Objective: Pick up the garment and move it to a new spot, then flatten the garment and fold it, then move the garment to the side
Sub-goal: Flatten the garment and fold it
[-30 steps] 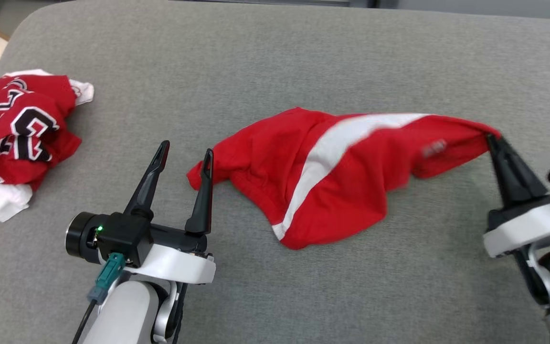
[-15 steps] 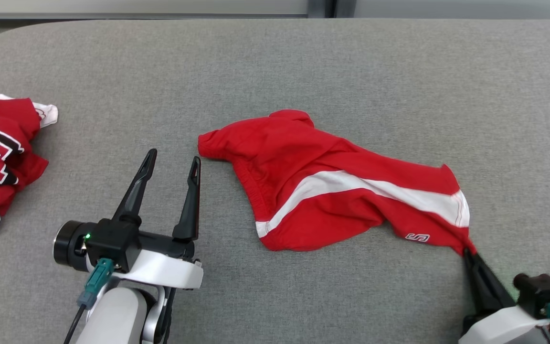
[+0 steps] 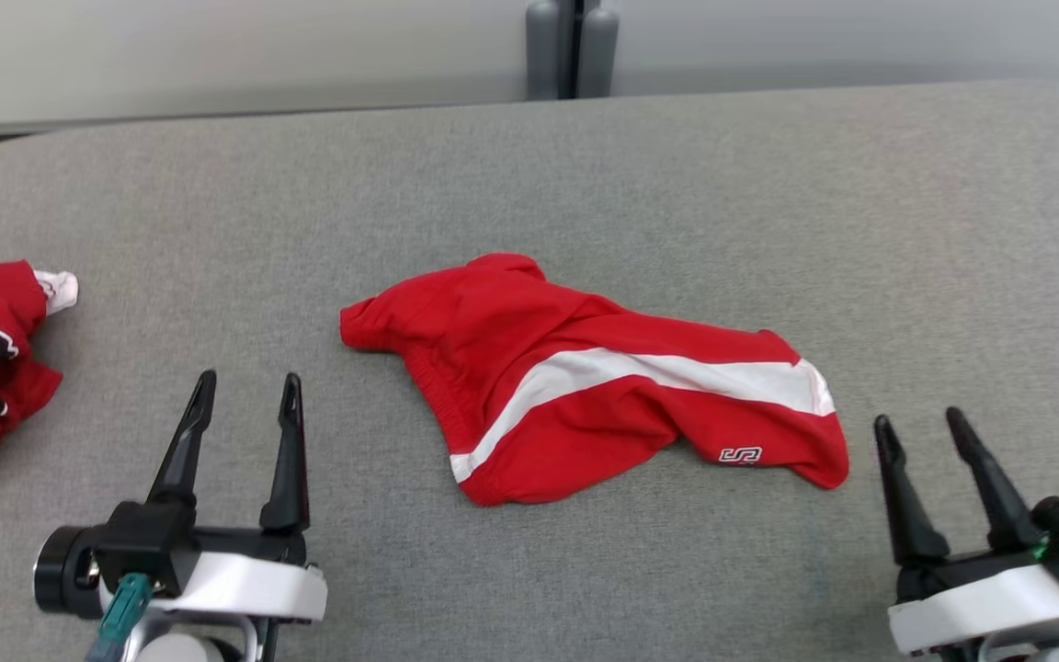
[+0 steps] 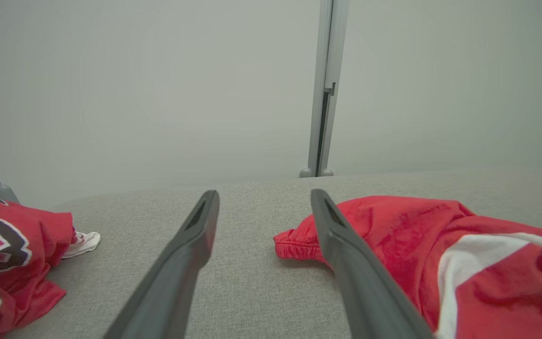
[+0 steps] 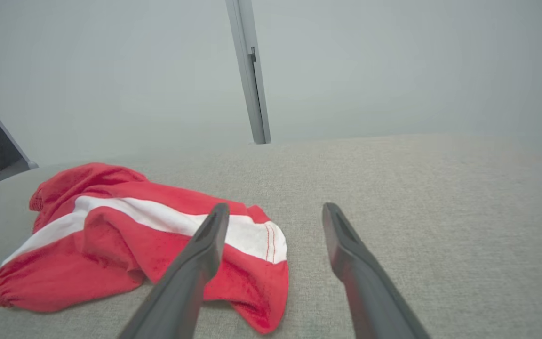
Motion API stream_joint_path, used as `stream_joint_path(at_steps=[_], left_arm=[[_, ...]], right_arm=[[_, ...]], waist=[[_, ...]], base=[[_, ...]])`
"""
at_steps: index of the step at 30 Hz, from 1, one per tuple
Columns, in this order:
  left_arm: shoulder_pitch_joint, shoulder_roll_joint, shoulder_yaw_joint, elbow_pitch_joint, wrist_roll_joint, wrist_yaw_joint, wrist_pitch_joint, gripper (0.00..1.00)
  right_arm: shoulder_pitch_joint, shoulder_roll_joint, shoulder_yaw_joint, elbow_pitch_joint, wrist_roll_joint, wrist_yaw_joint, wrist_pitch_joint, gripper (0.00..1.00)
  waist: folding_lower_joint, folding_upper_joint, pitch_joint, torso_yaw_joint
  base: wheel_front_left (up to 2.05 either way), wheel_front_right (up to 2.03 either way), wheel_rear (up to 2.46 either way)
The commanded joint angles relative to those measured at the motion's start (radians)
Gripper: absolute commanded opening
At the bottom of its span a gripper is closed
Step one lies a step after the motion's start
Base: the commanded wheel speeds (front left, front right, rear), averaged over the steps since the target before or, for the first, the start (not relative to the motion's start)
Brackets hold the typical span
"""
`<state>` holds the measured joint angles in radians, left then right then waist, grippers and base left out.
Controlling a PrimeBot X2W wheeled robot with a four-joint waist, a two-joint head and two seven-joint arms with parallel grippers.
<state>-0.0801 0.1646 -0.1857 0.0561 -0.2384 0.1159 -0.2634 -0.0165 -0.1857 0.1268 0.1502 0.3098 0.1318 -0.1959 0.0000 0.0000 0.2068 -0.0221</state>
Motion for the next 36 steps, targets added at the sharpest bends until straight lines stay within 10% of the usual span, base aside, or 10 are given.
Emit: stream_joint_path(at_steps=[1,27,36], left_arm=[[0.025,0.009,0.011,-0.011,-0.004,0.012,-0.001,1.00],[0.123,0.030,-0.026,-0.088,0.004,0.043,0.071,1.00],[0.009,0.004,-0.165,0.000,-0.018,-0.073,0.231,1.00]], right_arm=[[0.016,-0.015,-0.014,-0.048,0.000,-0.002,0.012,1.00],[0.040,-0.032,-0.045,-0.221,-0.025,-0.002,0.124,1.00],[0.013,-0.037,-0.028,-0.220,-0.021,-0.002,0.123,1.00]], waist=[[0.0000,0.0000,-0.036,-0.023],[0.0000,0.0000,-0.105,-0.049],[0.0000,0.0000,-0.060,-0.053]], base=[[0.00,0.00,0.00],[0.00,0.00,0.00],[0.00,0.00,0.00]])
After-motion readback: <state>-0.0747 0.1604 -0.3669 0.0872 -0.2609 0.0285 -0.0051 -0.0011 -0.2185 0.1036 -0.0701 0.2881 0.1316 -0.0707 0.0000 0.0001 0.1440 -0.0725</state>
